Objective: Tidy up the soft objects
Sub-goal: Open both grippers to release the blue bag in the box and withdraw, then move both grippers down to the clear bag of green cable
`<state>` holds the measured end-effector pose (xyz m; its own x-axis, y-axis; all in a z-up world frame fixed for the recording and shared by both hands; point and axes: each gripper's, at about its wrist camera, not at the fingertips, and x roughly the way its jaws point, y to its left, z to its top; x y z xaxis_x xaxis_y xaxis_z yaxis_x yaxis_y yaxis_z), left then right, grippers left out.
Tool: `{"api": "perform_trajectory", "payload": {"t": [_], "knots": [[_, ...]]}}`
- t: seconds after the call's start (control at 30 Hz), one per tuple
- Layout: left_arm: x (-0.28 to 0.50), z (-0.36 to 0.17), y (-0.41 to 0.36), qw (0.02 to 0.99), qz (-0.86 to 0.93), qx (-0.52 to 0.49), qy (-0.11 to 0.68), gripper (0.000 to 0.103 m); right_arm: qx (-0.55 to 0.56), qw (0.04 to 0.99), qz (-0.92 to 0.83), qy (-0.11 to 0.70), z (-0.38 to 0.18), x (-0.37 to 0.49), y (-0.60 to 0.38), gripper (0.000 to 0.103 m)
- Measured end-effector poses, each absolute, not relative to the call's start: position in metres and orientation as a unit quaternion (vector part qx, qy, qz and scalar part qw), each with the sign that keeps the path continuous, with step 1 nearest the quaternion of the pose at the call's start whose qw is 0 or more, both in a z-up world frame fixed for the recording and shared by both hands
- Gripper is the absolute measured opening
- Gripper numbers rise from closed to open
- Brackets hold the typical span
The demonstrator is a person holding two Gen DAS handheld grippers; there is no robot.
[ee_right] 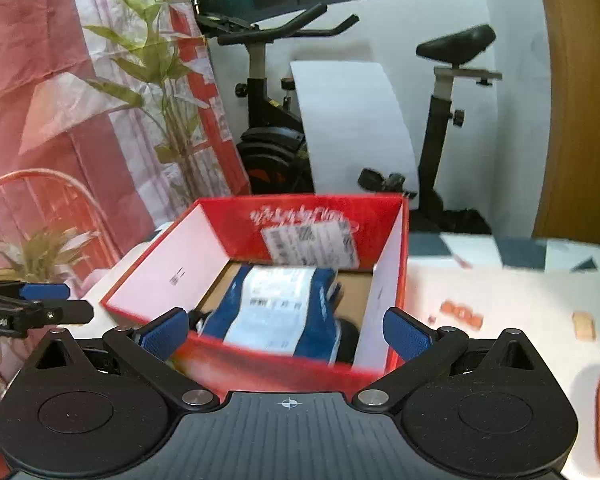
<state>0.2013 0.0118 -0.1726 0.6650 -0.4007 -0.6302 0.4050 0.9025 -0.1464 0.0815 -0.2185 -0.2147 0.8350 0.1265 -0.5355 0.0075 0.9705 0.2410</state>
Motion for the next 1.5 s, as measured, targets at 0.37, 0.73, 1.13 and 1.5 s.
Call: {"api": "perform_trajectory", "payload": {"t": [0.37,0.73,1.13,1.5], "knots": [[0.183,-0.205,0.028,0.891,-0.219,-0.022,0.397,0.066,0.140,0.927,0.056,0.345,-0.263,0.062,-0.198,0.090],[0.180,-0.225,0.006,0.868,-0.262,-0.027,0.420,0.051,0.115,0.918,0.060,0.375,-0.279,0.059,-0.192,0.071],[0.165,-0.237,0.026,0.867,-0.234,-0.029,0.438,0.051,0.013,0.910,0.058,0.409,-0.301,0.035,-0.191,0.069],[0.165,-0.234,0.023,0.876,-0.232,-0.035,0.422,0.051,-0.087,0.915,0.135,0.371,-0.306,0.065,-0.154,0.053]]}}
